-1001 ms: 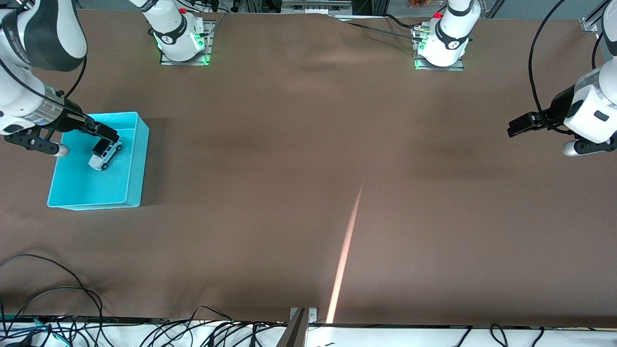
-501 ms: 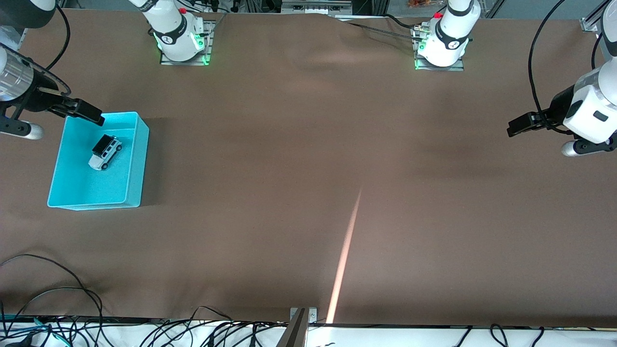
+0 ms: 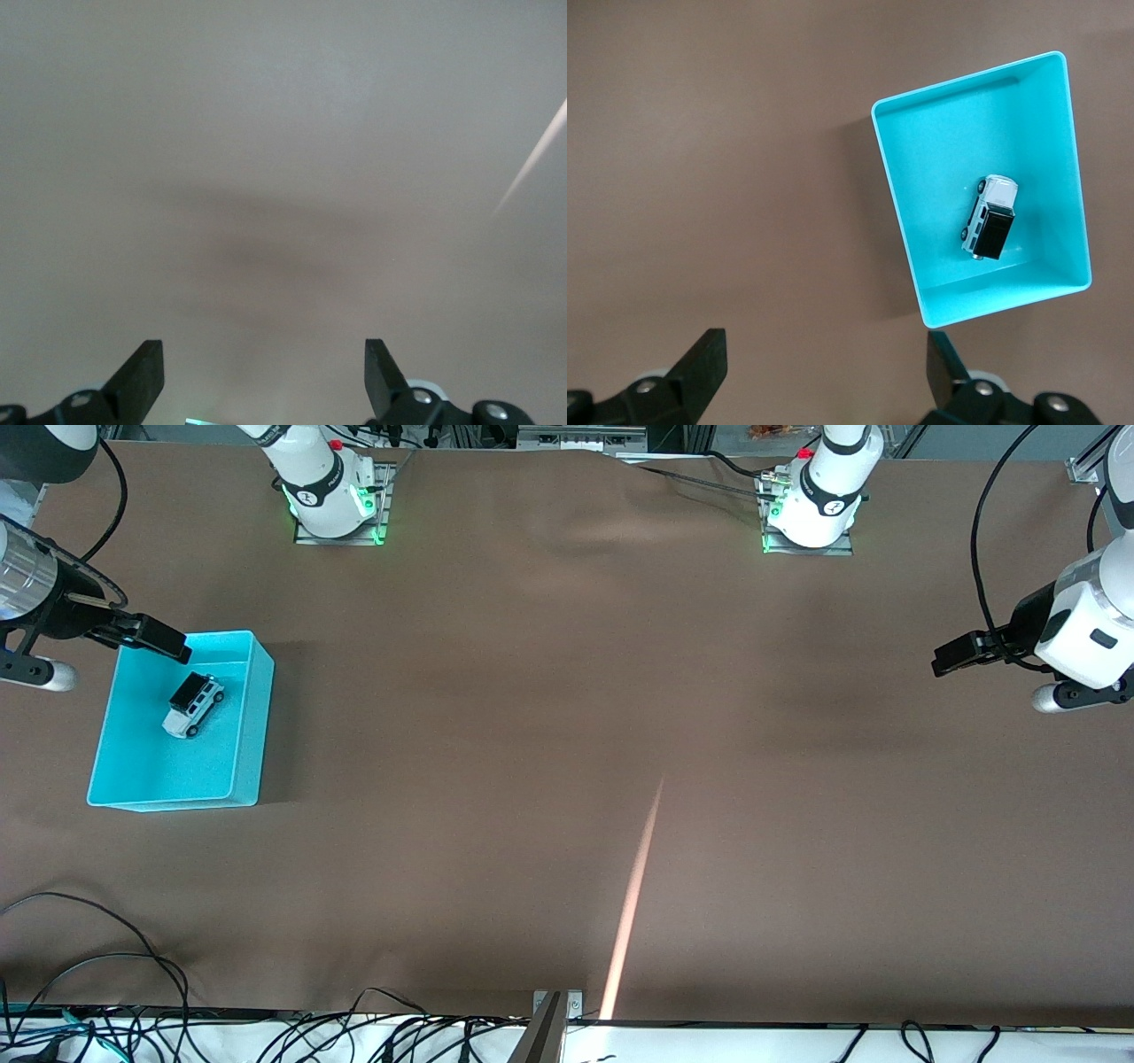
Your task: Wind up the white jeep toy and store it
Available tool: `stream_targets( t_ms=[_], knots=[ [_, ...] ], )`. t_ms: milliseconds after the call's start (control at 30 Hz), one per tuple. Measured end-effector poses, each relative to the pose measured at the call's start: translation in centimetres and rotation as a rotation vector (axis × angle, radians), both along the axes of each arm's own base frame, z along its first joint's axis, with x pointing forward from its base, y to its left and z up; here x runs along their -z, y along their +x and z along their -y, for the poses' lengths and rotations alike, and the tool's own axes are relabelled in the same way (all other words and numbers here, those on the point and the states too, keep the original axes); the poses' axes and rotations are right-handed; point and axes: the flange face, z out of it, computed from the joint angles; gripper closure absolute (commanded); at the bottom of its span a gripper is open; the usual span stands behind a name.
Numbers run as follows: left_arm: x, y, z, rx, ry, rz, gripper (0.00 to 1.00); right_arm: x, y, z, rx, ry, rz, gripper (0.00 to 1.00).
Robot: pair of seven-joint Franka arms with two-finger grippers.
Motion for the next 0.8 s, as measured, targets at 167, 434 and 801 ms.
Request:
stream_targets(
  t_ms=[167, 434, 801],
  knots=[
    [0.0, 0.0, 0.0, 0.0, 0.0, 0.0, 0.0, 0.8, 0.3, -1.2, -0.021, 0.001, -0.013, 0.0],
    [0.0, 0.0, 0.0, 0.0, 0.0, -0.001, 0.0, 1.3, 0.4, -3.1, -0.052, 0.001, -0.022, 0.0],
    [0.0, 0.0, 0.0, 0.0, 0.0, -0.001, 0.0, 1.1, 0.5, -2.0, -0.032, 0.0, -0.018, 0.0]
  ],
)
